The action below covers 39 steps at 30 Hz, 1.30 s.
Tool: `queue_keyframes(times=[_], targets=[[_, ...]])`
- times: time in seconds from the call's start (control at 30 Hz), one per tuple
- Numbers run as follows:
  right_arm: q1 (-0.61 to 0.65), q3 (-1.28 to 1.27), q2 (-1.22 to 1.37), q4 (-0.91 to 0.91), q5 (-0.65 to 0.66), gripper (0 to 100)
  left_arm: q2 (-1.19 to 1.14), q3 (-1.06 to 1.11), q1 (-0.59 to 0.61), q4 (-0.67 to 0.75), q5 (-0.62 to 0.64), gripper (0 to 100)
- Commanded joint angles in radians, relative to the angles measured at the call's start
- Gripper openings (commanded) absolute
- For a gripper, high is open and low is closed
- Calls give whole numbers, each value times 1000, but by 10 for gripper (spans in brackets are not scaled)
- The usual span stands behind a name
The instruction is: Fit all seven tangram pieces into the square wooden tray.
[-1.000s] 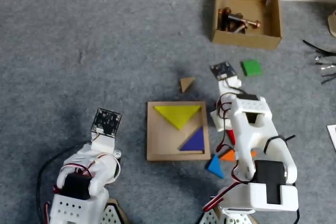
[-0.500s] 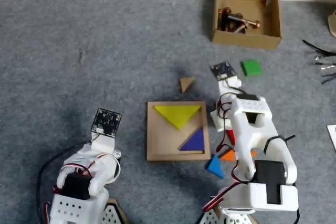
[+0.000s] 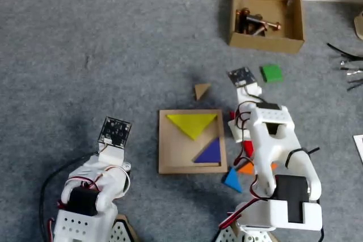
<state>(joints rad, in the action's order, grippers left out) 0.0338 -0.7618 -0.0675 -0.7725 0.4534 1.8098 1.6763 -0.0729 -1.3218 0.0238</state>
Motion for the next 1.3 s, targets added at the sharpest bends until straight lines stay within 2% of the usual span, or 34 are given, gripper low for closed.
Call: queue_keyframes(times=[0.0,0.5,0.63,0.93,1.13,1.27], targets=[[12,-18,-28,16,-5,187,4,19,-15,-5,6,5],[4,-10,-38,7,-9,172,4,19,-15,-5,6,5],[-22,33,-39,-101,-9,101,4,19,-15,-5,6,5],[-25,143,-36,-231,-5,95,4,19,-15,-5,6,5],[-19,165,-39,-245,-9,95,4,19,-15,-5,6,5],[-24,234,-38,-335,-5,96,4,19,-15,-5,6,5]])
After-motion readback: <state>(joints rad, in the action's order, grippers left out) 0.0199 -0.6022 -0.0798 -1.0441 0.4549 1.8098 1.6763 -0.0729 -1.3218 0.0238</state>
